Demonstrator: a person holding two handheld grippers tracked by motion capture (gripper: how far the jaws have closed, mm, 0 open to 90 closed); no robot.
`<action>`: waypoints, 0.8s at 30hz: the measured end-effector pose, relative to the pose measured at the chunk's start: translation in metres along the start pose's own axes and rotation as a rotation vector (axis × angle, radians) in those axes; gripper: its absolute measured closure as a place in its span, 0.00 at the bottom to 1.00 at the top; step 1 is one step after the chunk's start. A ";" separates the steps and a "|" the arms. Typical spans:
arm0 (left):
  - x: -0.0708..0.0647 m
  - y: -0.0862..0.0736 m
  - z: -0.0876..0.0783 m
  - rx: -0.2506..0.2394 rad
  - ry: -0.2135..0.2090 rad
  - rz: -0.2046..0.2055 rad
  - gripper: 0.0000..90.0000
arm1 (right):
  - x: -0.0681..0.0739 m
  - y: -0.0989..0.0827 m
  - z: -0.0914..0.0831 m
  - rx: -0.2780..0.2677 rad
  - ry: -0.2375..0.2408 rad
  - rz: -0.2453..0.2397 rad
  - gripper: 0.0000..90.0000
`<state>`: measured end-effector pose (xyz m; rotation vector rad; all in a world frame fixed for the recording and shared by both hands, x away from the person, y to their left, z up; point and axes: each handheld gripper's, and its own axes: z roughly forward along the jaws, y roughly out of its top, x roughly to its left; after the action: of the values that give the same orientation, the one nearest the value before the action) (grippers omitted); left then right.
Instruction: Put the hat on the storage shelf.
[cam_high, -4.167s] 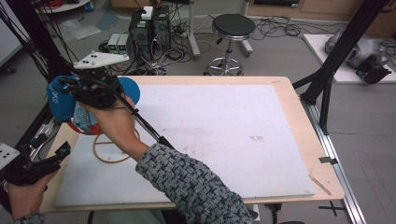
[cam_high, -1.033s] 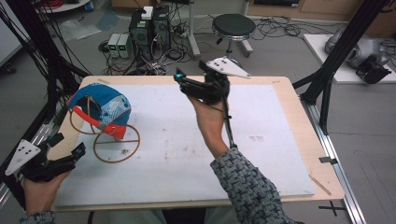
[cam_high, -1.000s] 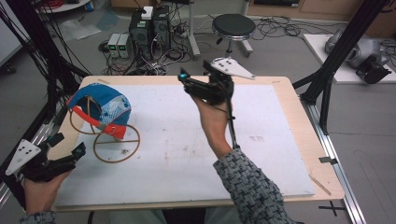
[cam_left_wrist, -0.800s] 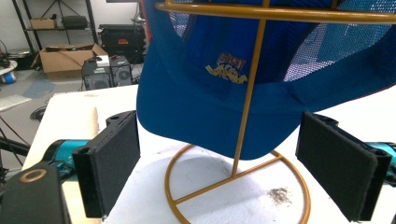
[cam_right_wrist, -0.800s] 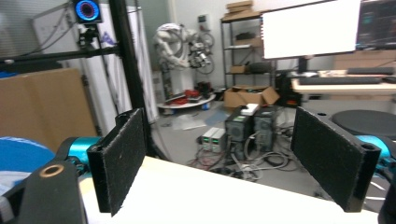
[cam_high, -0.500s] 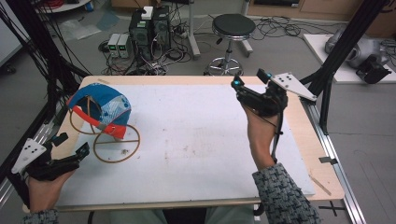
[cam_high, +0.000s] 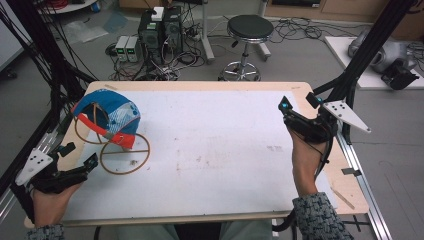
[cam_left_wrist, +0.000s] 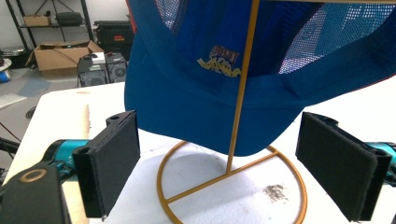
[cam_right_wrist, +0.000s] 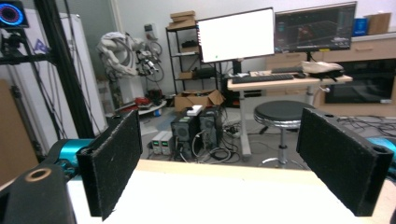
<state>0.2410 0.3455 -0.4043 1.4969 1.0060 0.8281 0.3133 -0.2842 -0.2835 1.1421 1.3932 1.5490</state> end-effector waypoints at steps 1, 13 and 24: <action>0.000 0.000 0.000 0.001 0.000 0.001 0.15 | -0.003 -0.004 -0.003 0.003 -0.008 0.001 0.15; -0.001 -0.002 0.002 0.007 -0.002 0.002 0.15 | -0.025 -0.054 -0.038 0.039 -0.040 -0.003 0.14; -0.003 -0.004 0.004 0.014 -0.003 0.005 0.15 | -0.031 -0.105 -0.055 0.075 0.004 -0.055 0.14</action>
<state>0.2426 0.3419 -0.4089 1.5131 1.0084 0.8237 0.2680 -0.3171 -0.3921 1.1363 1.4848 1.4724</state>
